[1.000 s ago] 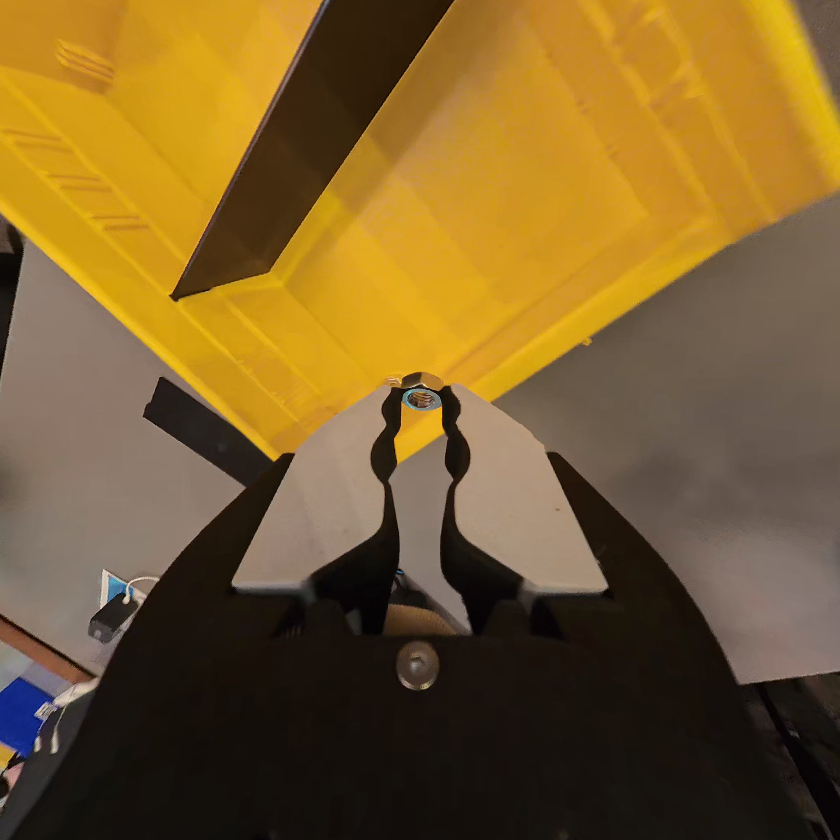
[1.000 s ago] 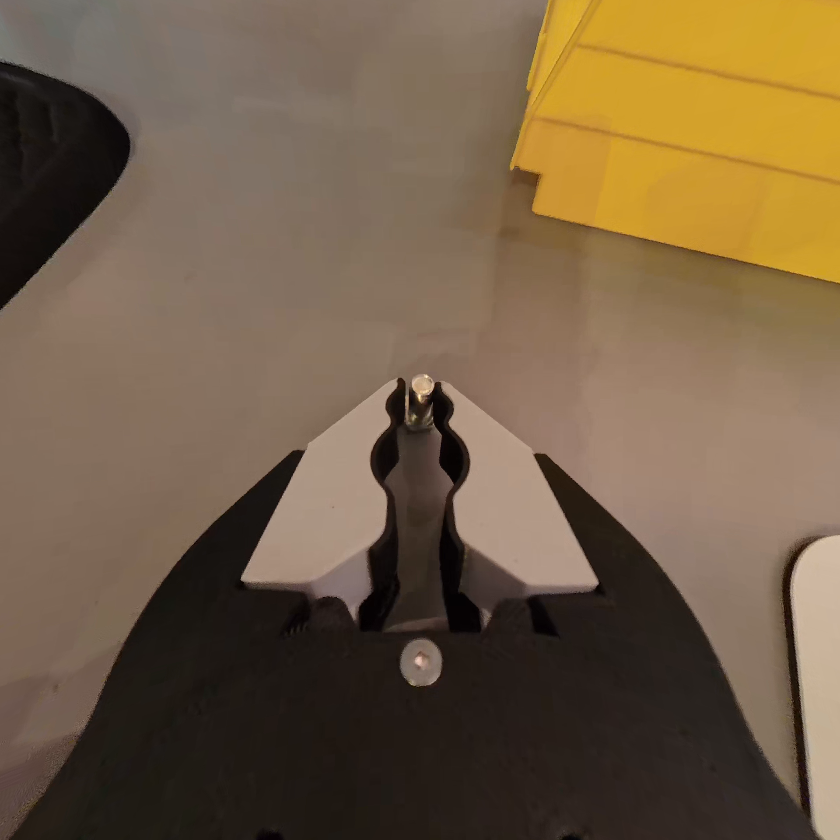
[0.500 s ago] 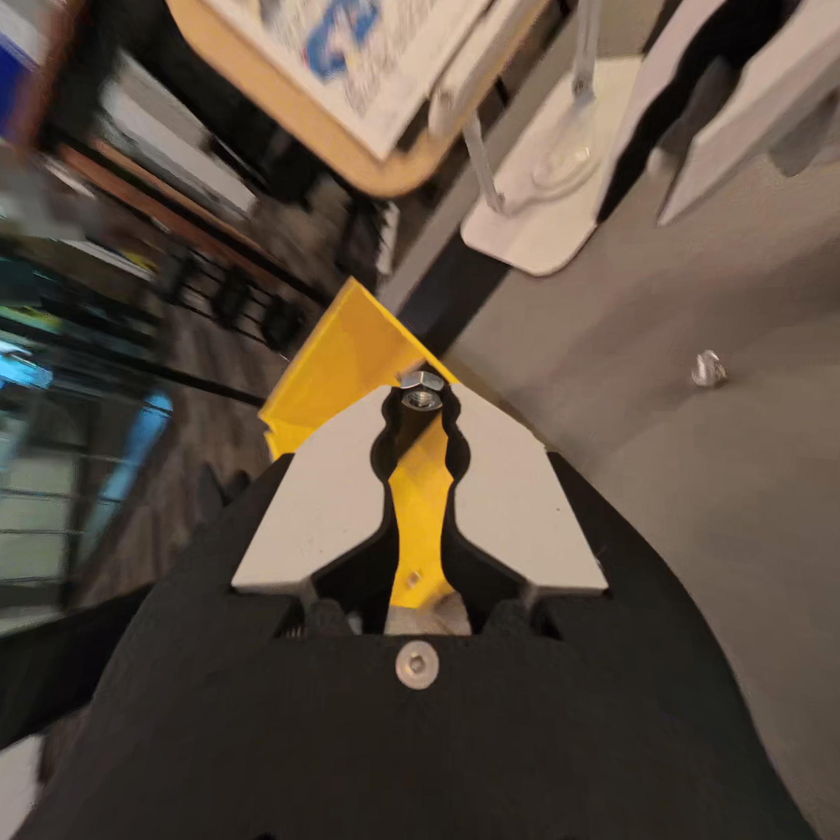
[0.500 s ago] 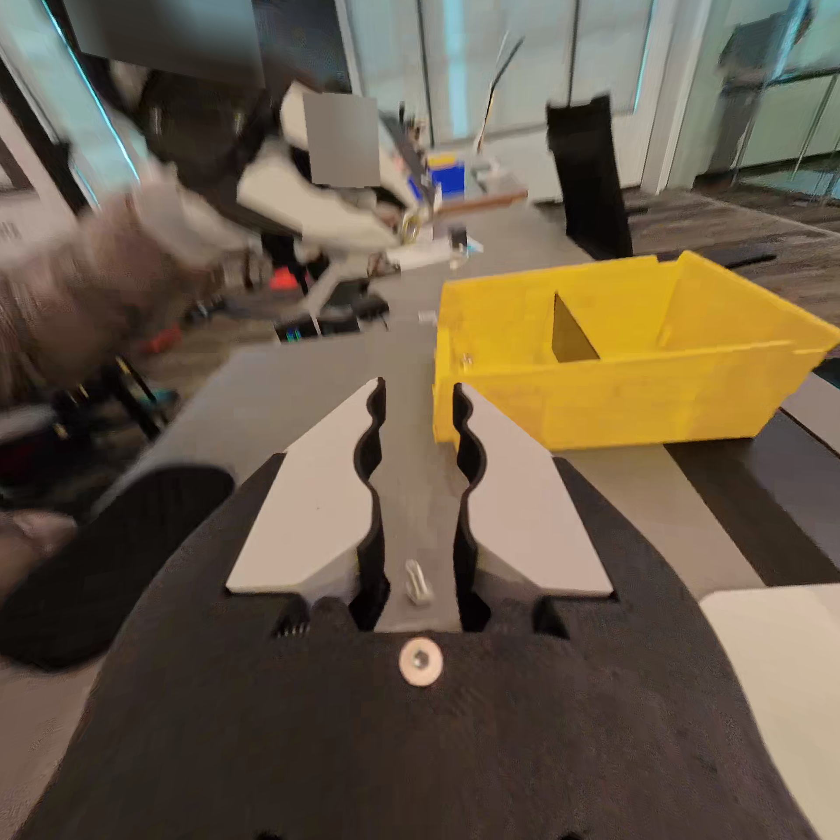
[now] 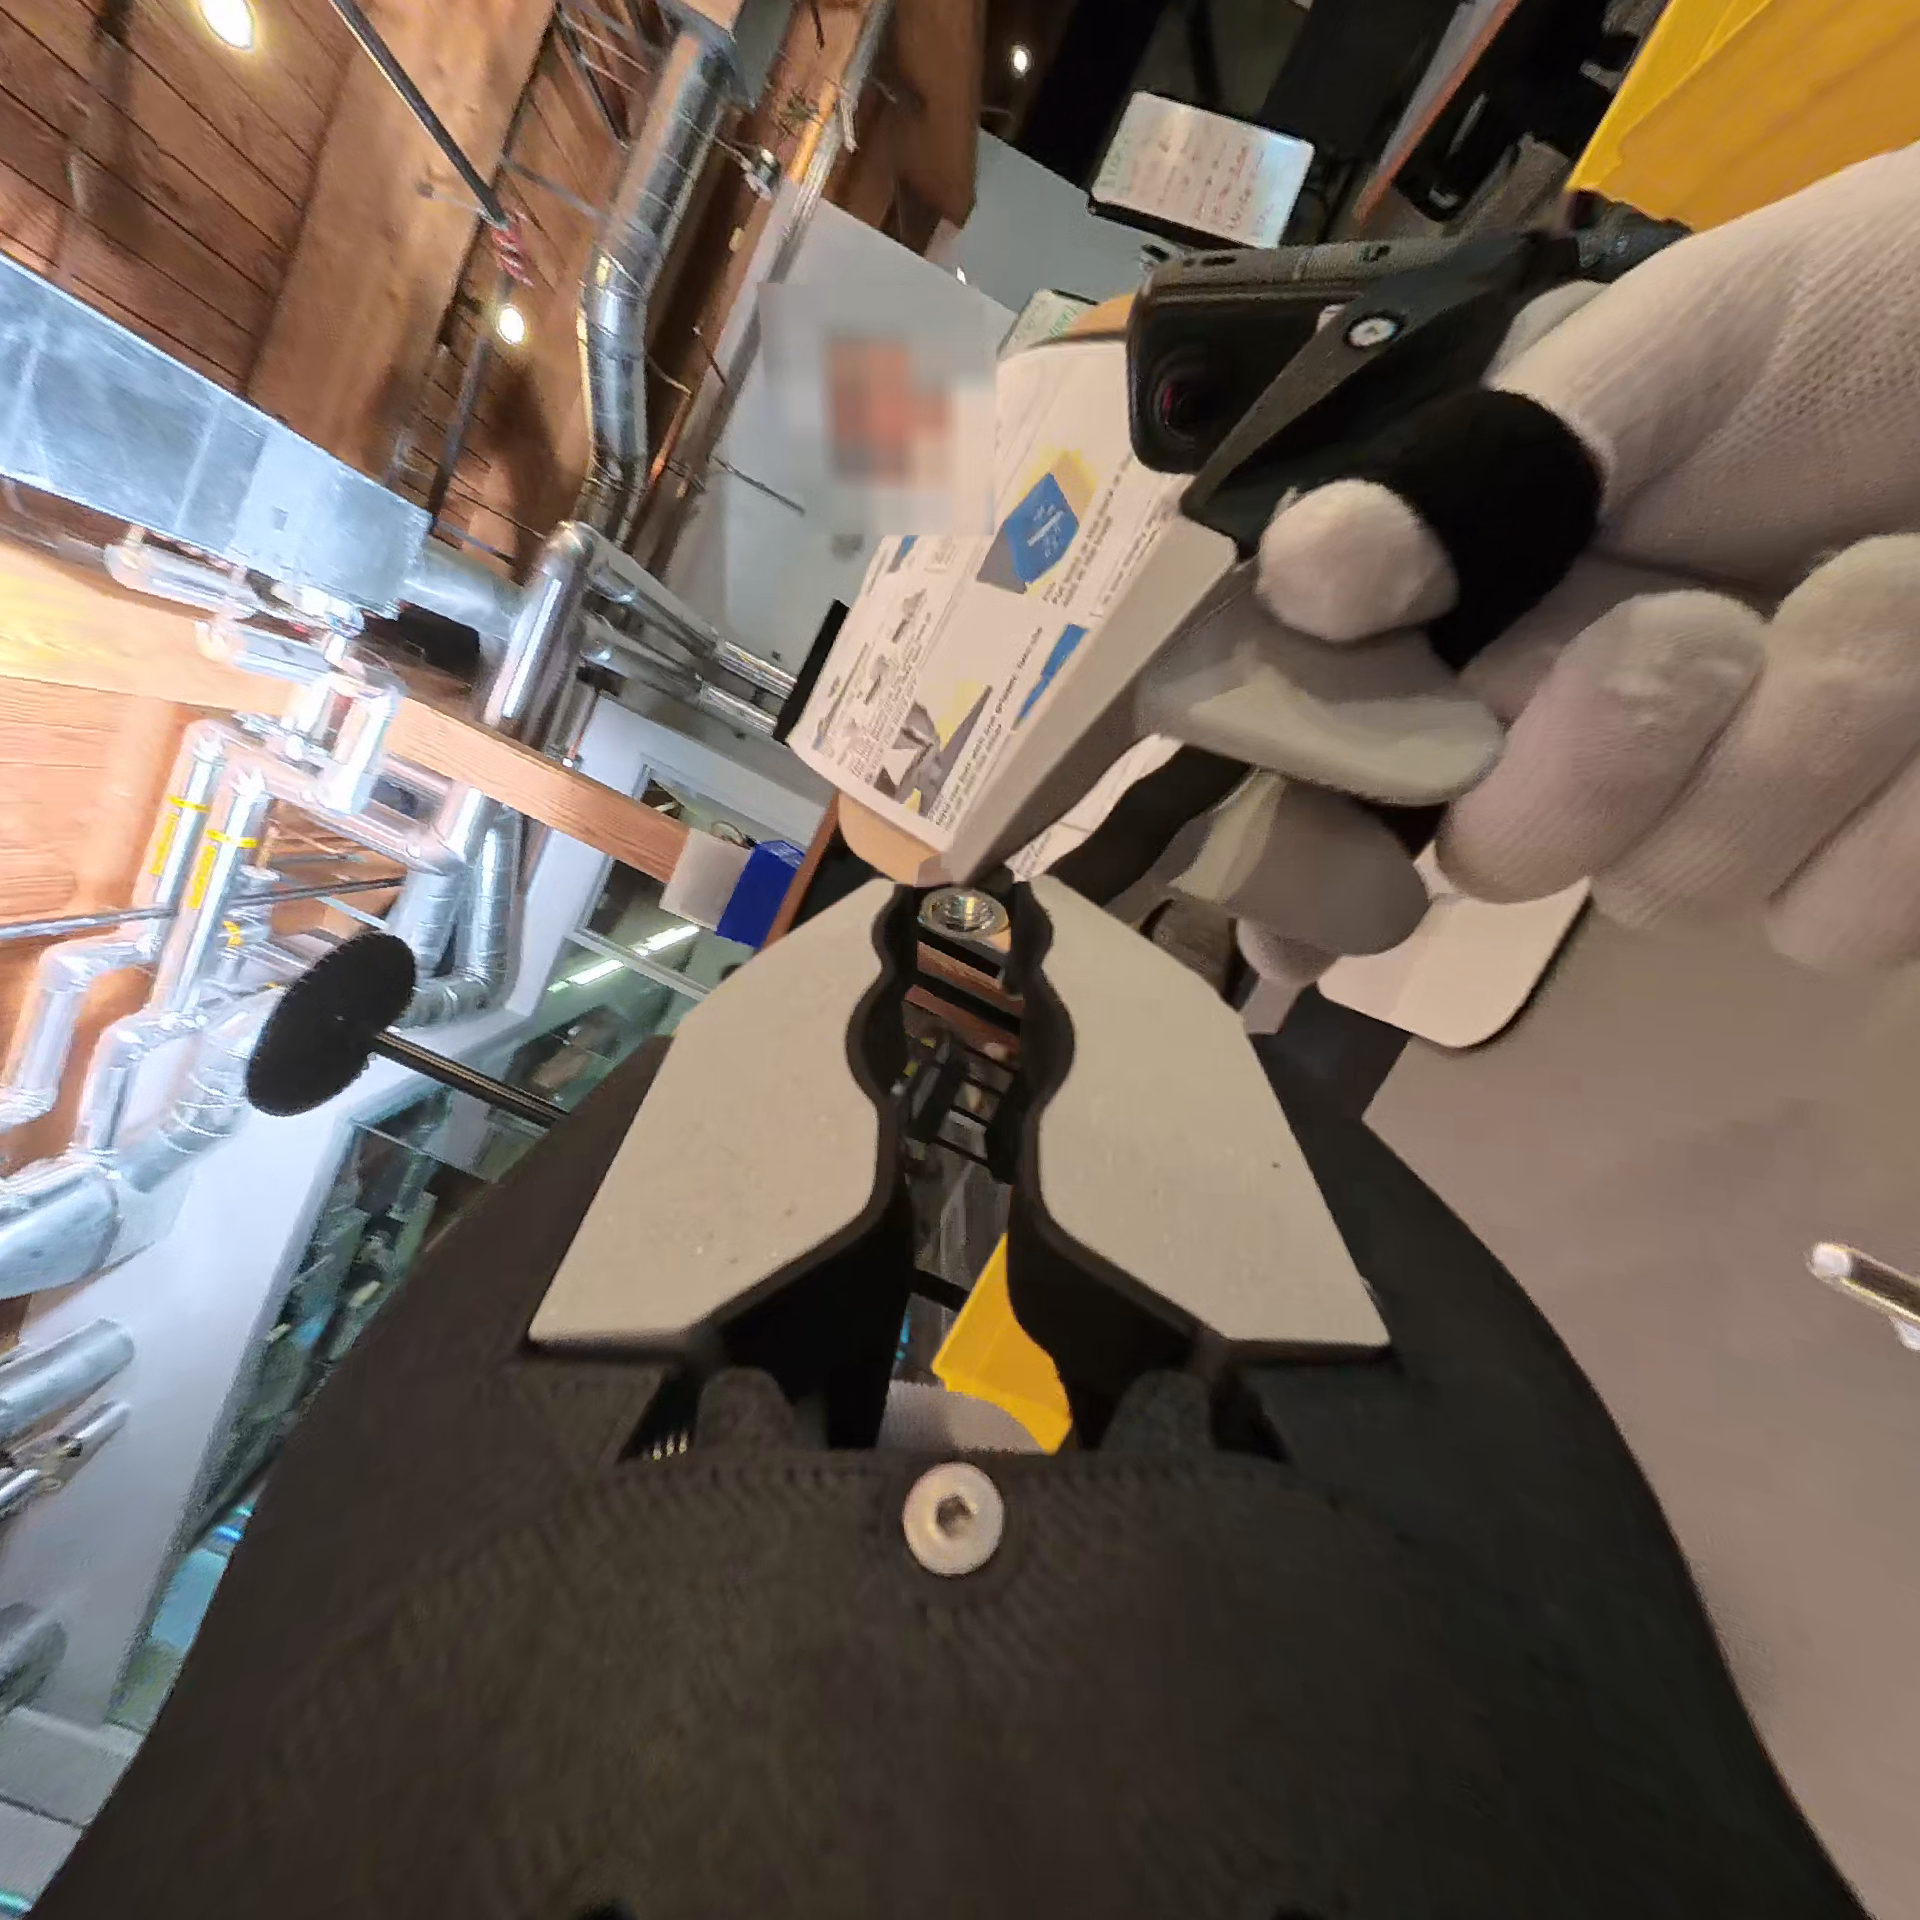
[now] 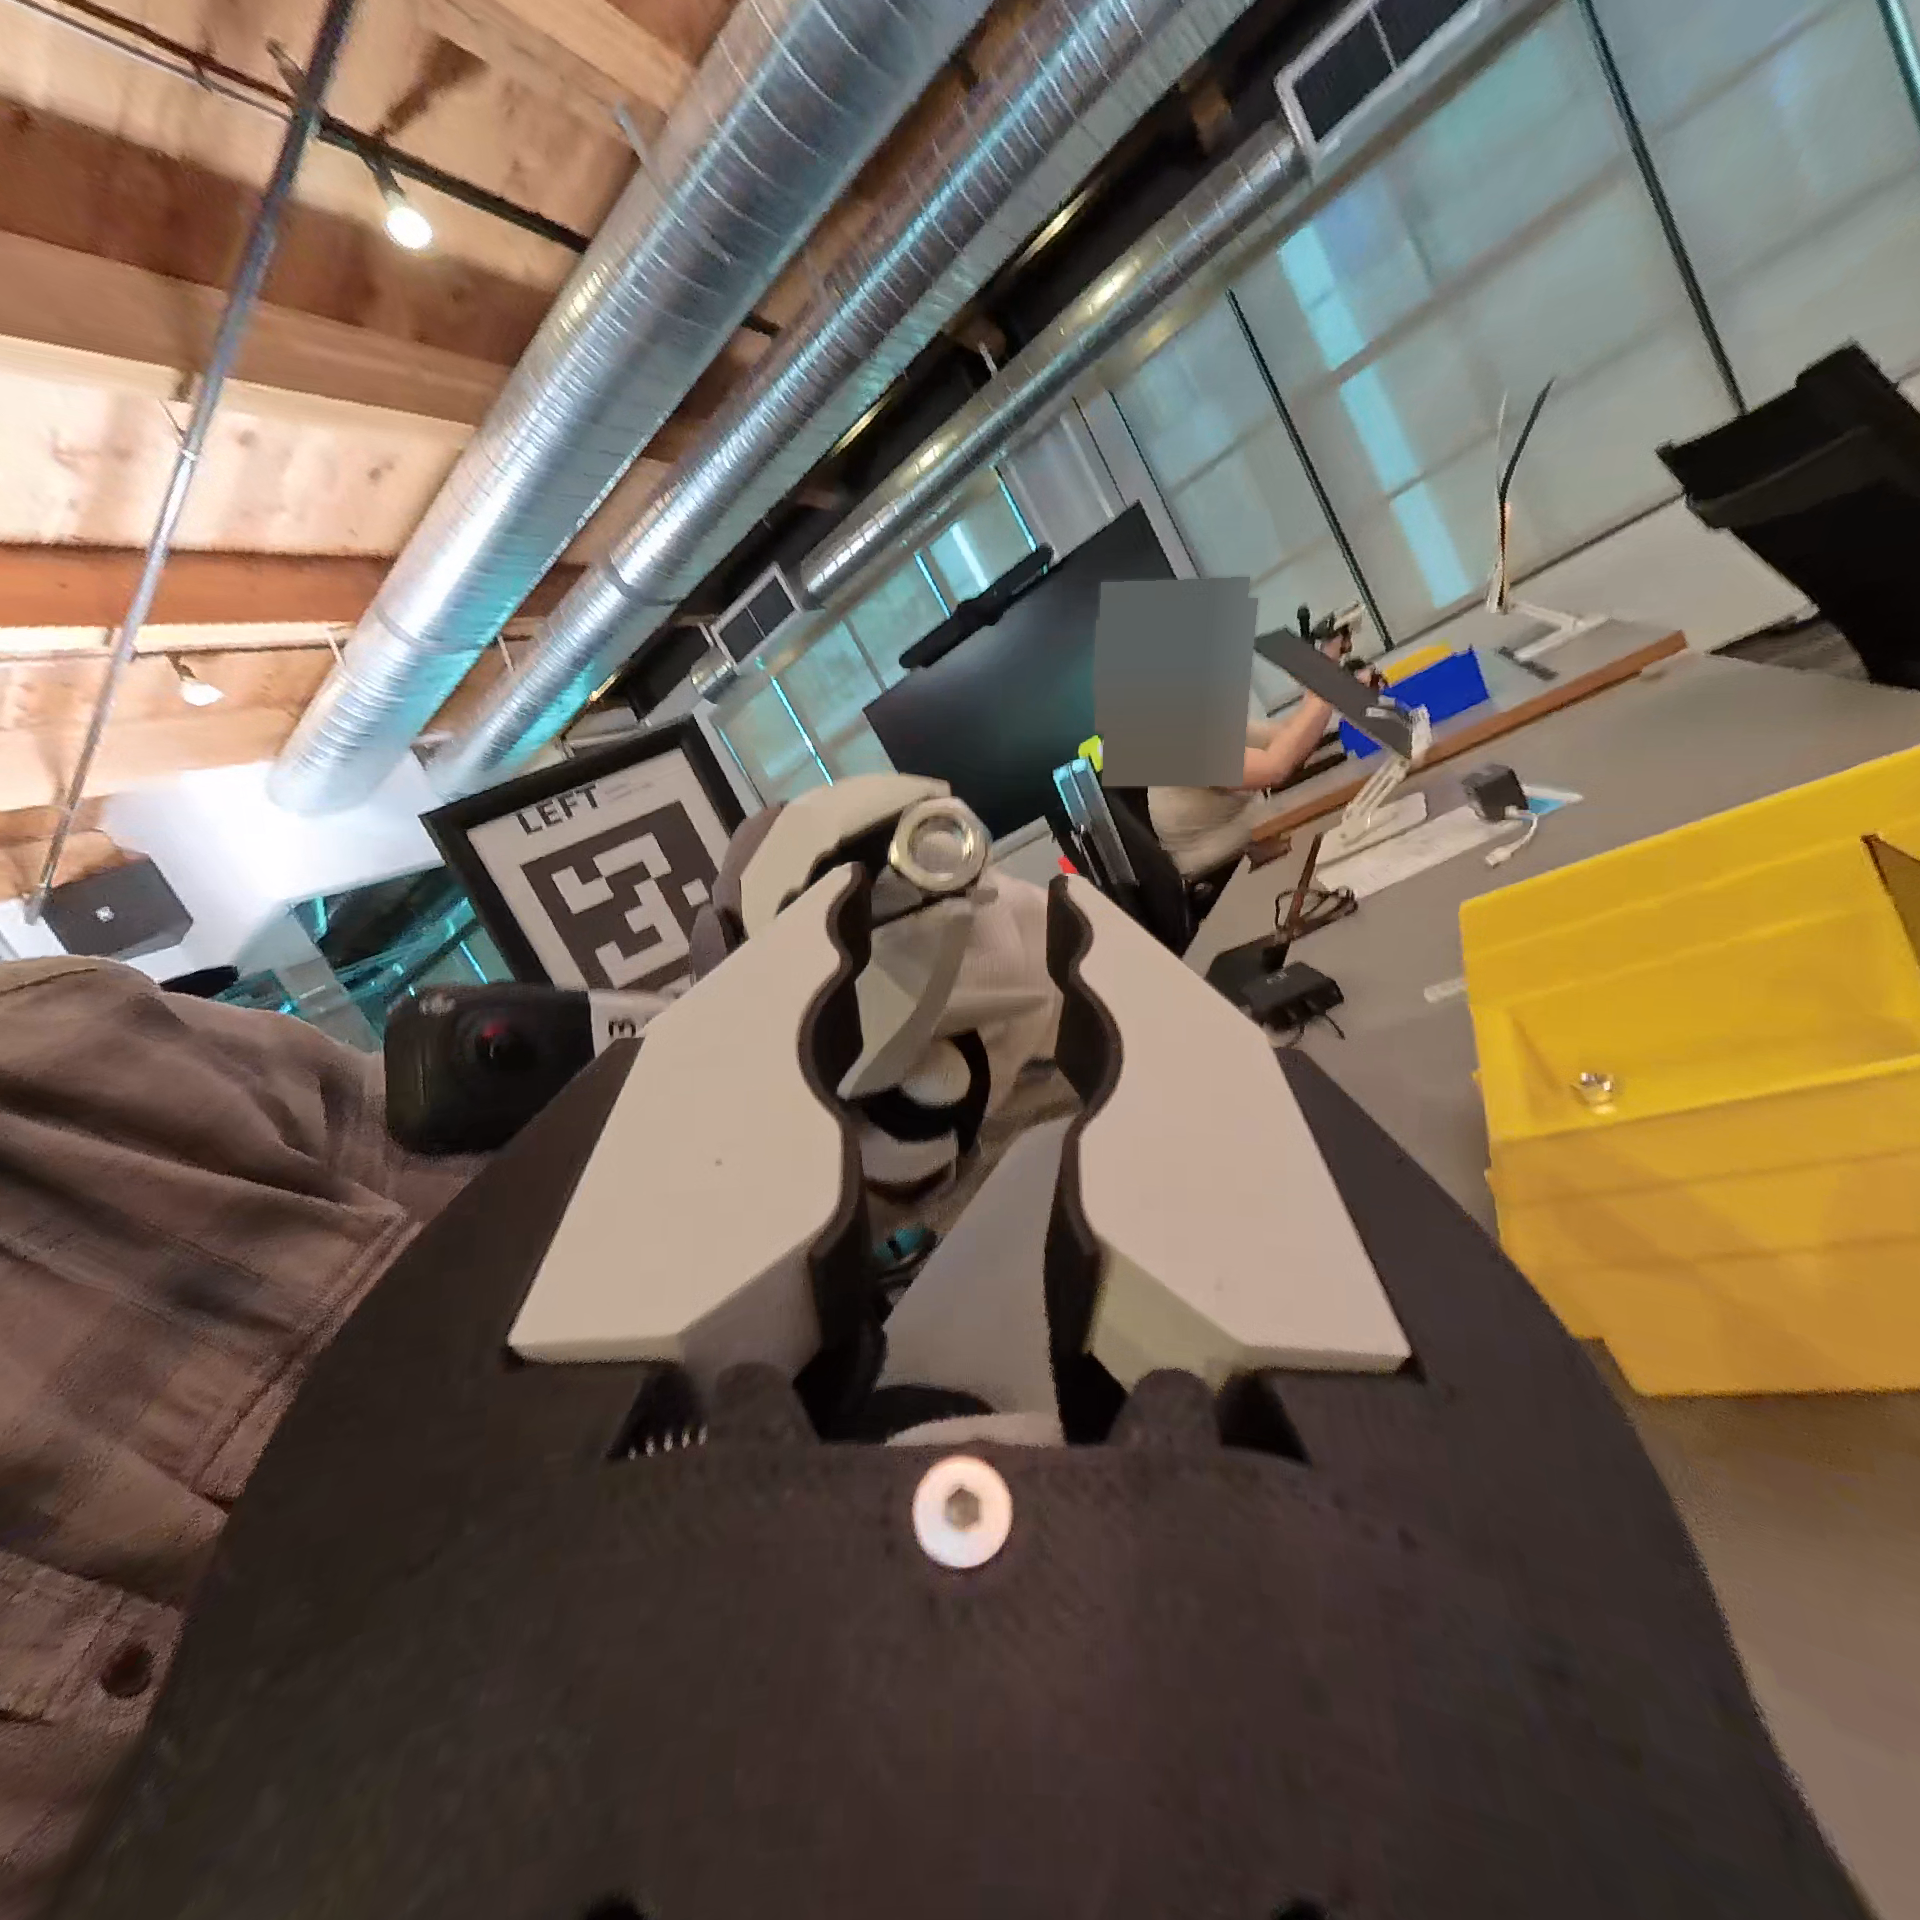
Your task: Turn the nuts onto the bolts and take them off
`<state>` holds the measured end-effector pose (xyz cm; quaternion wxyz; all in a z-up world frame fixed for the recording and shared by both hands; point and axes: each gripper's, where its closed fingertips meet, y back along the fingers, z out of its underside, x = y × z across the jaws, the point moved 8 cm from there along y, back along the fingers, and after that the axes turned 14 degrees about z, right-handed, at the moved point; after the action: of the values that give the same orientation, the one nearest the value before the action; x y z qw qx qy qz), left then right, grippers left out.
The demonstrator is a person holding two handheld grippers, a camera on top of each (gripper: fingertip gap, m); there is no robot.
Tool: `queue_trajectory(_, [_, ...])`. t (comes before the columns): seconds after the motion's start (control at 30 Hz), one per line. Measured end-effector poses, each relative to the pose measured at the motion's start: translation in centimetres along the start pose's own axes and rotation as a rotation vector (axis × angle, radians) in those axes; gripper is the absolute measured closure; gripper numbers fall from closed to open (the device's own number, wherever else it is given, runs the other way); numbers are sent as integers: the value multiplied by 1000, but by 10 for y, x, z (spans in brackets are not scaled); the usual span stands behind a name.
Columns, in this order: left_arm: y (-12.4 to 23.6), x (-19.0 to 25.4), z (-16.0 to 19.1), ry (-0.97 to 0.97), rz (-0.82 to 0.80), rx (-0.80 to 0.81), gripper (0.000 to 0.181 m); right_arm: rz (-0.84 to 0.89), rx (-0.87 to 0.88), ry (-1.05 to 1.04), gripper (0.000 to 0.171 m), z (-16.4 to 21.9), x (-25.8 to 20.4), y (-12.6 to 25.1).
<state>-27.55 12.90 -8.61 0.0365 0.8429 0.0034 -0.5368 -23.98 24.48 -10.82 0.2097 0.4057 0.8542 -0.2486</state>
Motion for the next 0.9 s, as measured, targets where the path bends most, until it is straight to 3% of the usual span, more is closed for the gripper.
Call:
queue_trajectory(0.1, [-2,5,-3,5,-60,14,164,-37,43,-12,154,-1,-5,-1])
queue_trajectory(0.37, [-1,7,-2,29,-94,48,164,-14,43,49,155,-2,-8,-1])
queue_trajectory(0.5, [12,5,-2,11,-34,95,132,-25,-52,149,155,-2,-13,3])
queue_trajectory(0.57, [22,2,-6,-22,40,103,129,-61,-151,186,155,0,-18,7])
queue_trajectory(0.8, [33,17,-24,-277,326,48,156,-176,-380,187,155,13,-29,15])
queue_trajectory(0.9, [33,22,-28,-321,336,45,165,-193,-422,164,155,18,-30,15])
